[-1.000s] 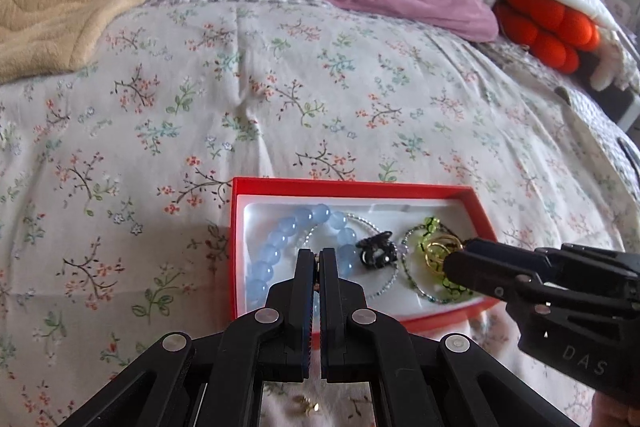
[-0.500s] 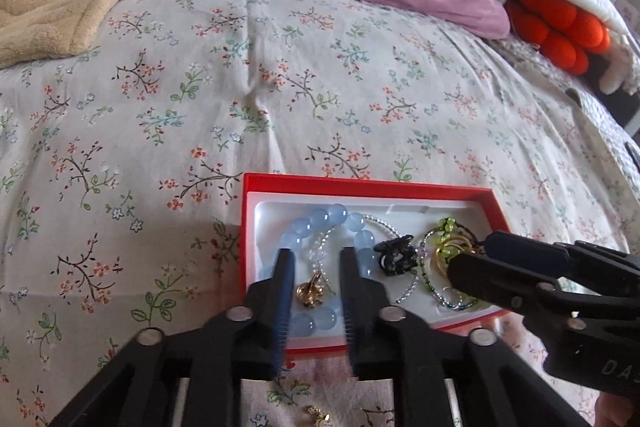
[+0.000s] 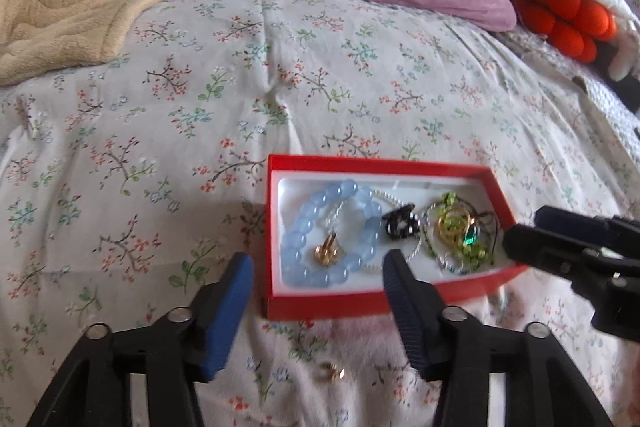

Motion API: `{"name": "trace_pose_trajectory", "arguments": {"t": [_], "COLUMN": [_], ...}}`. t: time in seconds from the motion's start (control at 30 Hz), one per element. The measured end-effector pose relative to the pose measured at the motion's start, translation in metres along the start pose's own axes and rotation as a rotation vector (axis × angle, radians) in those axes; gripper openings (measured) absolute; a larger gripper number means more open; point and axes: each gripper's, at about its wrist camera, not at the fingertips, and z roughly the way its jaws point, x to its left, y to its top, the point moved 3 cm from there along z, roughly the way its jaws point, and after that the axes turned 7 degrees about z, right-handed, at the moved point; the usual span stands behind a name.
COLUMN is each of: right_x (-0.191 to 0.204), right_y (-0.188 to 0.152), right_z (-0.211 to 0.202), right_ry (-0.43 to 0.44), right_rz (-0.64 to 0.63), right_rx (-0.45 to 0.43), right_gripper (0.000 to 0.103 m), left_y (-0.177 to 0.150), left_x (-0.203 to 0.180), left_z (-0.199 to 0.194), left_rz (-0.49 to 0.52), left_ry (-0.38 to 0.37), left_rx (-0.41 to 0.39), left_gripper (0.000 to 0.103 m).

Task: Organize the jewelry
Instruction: 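Lower the gold earring and silver ring over the red box and open both tools, then move the left tool to the small gold stud earring and close on it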

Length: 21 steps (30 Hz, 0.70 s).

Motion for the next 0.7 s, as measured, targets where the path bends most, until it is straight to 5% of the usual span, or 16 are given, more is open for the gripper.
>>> {"name": "trace_pose_trajectory", "arguments": {"t": [0.27,0.37,0.7], "right_x": [-0.004,-0.006,-0.018], "right_y": [-0.017,-0.025,-0.054], "right_z": [-0.014,-0.017,-0.019], "right_ry": [-0.064,-0.115,-0.255], "right_rz": [-0.016,-0.019,-0.01], "right_rx": [0.018,0.032,0.129], "right_gripper": [0.067,0.078,0.084], "left_y": [-0.019,-0.027,-0.062], "left_x": [-0.004,-0.005,-0.001], "left_z": [-0.014,-0.018,-0.02], "left_rz": [0.029,0.032,0.029], "left_ry": [0.079,0.117,0.187], "left_rx": [0.036,0.068,0.197], "left_gripper": [0.088,0.093,0.095]}}
